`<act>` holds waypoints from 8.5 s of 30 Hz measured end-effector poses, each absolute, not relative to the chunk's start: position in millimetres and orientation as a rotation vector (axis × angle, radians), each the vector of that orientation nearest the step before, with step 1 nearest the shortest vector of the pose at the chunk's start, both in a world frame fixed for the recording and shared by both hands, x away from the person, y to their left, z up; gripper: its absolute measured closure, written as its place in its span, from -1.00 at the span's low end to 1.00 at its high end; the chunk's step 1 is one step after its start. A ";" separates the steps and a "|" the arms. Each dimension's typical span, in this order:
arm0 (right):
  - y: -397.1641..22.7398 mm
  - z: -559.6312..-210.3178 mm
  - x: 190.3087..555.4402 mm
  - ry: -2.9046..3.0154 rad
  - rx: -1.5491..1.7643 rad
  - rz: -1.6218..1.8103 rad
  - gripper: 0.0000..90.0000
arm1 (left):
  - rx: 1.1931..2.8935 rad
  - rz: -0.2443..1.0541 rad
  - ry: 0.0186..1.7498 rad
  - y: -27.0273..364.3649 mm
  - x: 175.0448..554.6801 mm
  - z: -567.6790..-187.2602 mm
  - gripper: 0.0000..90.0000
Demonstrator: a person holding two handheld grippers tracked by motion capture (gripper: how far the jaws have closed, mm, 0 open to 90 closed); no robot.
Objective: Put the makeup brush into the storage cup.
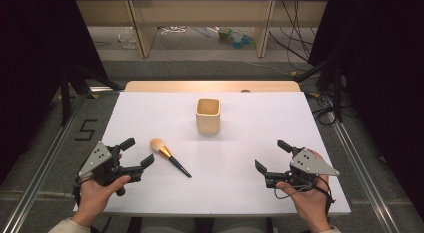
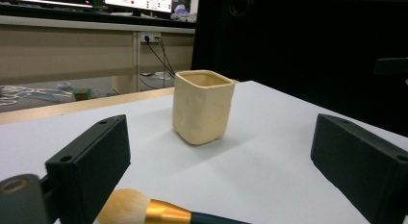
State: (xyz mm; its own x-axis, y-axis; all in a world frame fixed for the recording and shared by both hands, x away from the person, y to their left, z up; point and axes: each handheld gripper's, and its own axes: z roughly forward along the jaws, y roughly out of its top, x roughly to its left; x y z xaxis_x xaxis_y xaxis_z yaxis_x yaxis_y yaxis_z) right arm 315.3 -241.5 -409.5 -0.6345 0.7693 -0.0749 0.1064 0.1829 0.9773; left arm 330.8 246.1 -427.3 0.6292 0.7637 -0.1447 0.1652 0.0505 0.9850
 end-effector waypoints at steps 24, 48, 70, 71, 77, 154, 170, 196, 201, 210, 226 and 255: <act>-241.3 -411.0 316.6 1.904 0.830 1.477 -0.83 | 1.508 0.604 0.828 216.2 367.5 -419.9 -0.88; -241.2 -412.0 316.9 1.916 0.840 1.479 -0.83 | 1.545 0.642 0.930 190.9 397.9 -421.1 -0.89; -240.3 -413.0 317.7 1.931 0.840 1.471 -0.82 | 1.997 0.461 1.338 175.3 422.2 -427.9 -0.79; -240.3 -413.1 317.9 1.932 0.838 1.469 -0.82 | 2.008 0.452 1.350 173.7 423.4 -429.0 -0.78; -239.9 -413.2 317.9 1.945 0.834 1.463 -0.82 | 2.123 0.330 1.433 165.6 432.3 -438.5 -0.76; -238.5 -417.7 321.3 1.986 0.866 1.431 -0.77 | 2.390 0.043 1.702 148.2 459.3 -469.9 -0.85; -239.6 -416.7 320.4 2.016 0.875 1.411 -0.75 | 2.523 0.094 1.584 151.5 458.8 -464.4 -0.35; -238.1 -419.0 322.4 2.001 0.863 1.439 -0.74 | 2.605 0.074 1.390 154.3 460.1 -460.2 0.44; -237.9 -419.0 321.9 2.009 0.869 1.429 -0.74 | 2.630 0.072 1.378 156.2 461.9 -459.5 0.43; -238.3 -419.2 321.9 2.025 0.869 1.424 -0.73 | 2.615 0.091 1.379 150.1 462.0 -463.0 0.27; -237.5 -420.1 322.5 2.018 0.873 1.420 -0.73 | 2.647 0.065 1.360 149.9 462.2 -460.1 0.45; -238.1 -420.3 323.1 2.020 0.880 1.422 -0.71 | 2.605 0.158 1.190 165.5 454.5 -452.1 0.46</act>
State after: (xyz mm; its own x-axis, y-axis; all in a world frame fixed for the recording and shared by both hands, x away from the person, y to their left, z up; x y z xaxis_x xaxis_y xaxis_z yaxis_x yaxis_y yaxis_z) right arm 323.1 -238.1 -420.3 -0.6576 0.7522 -0.0424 0.2138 0.2403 0.9469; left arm 454.5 165.5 -452.1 0.6563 0.7544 -0.0137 0.7246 -0.6251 0.2902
